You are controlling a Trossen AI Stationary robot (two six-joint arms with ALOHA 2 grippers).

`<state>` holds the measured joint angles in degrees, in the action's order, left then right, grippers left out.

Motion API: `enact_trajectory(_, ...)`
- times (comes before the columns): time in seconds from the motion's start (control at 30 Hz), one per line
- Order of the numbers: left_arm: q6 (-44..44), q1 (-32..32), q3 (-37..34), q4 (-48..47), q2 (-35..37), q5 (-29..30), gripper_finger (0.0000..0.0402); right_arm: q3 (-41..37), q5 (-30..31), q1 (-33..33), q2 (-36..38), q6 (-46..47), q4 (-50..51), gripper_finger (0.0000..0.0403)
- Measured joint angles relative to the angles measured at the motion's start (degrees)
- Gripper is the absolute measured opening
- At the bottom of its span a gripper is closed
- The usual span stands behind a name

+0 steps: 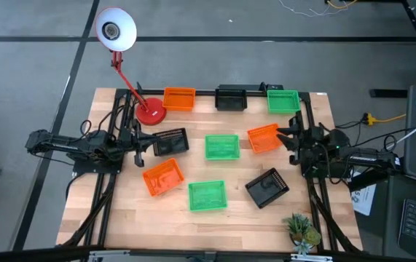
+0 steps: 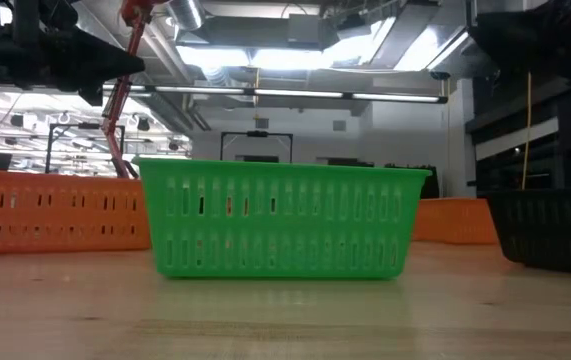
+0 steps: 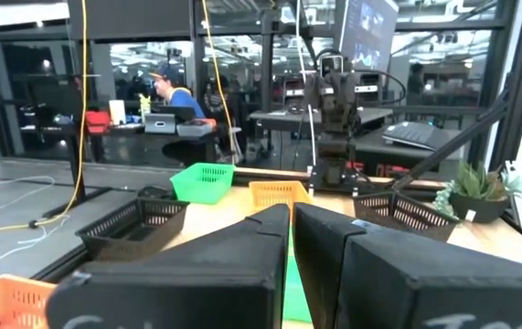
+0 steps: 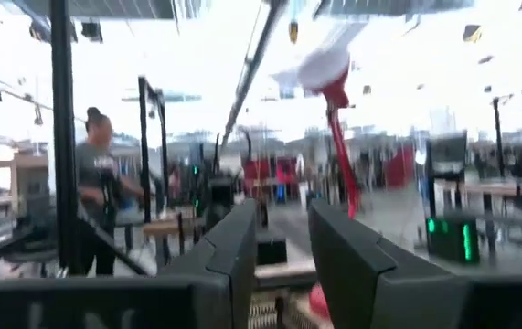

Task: Stack baskets by color
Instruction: Stack the middle green bin on top of the top green bin

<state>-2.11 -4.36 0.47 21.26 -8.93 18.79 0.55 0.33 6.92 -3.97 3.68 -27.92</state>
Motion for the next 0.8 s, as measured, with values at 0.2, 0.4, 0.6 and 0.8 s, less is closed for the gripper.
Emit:
enact_trajectory(0.2,0.02,0.00,0.00,-2.58,0.00,0.06,0.0011,-0.01,-0.01,0.00,0.00,-3.84,-0.80,0.0106)
enact_trajectory(0.4,0.02,0.00,0.00,-2.52,0.00,0.04,0.0011,4.30,-2.06,0.04,-1.59,3.72,2.61,0.0106)
enact_trajectory(0.6,0.31,0.00,0.00,-2.36,0.00,0.04,0.0011,17.00,-6.49,0.00,-11.25,3.79,17.19,0.0106)
enact_trajectory(0.8,0.44,0.00,0.00,-2.36,0.00,0.04,0.0011,31.56,-6.46,0.00,-28.75,5.29,35.12,0.0106)
